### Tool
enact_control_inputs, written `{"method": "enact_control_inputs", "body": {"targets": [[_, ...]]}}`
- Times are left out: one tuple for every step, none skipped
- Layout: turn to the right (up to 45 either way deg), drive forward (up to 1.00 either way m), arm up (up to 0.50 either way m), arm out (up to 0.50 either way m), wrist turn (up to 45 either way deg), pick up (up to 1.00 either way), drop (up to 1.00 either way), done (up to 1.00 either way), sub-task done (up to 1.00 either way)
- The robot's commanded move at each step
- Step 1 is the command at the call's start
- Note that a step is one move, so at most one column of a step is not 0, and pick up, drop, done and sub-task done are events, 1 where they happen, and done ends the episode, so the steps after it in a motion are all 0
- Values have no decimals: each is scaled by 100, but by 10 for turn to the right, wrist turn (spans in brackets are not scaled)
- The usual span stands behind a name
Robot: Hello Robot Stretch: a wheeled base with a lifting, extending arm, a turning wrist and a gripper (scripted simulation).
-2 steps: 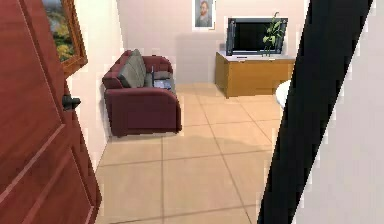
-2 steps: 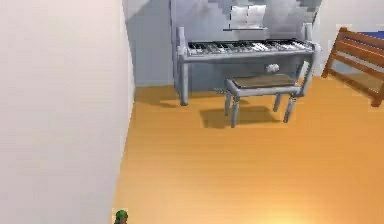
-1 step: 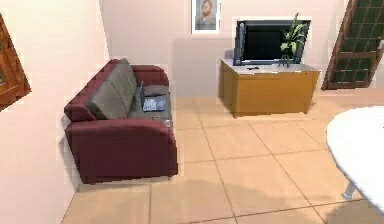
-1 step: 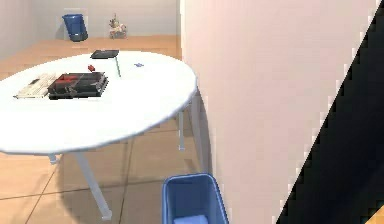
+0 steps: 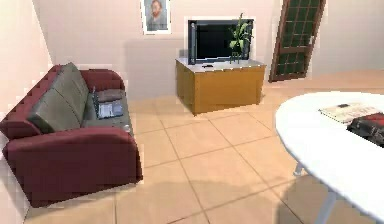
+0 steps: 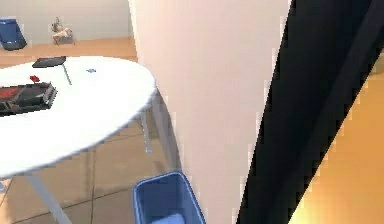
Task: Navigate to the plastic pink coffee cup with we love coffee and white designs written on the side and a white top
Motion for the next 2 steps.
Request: {"method": "enact_control_inputs", "body": {"targets": [[0, 100, 0, 0, 0, 0, 0, 0, 0], [90, 0, 0, 0, 0, 0, 0, 0, 0]]}}
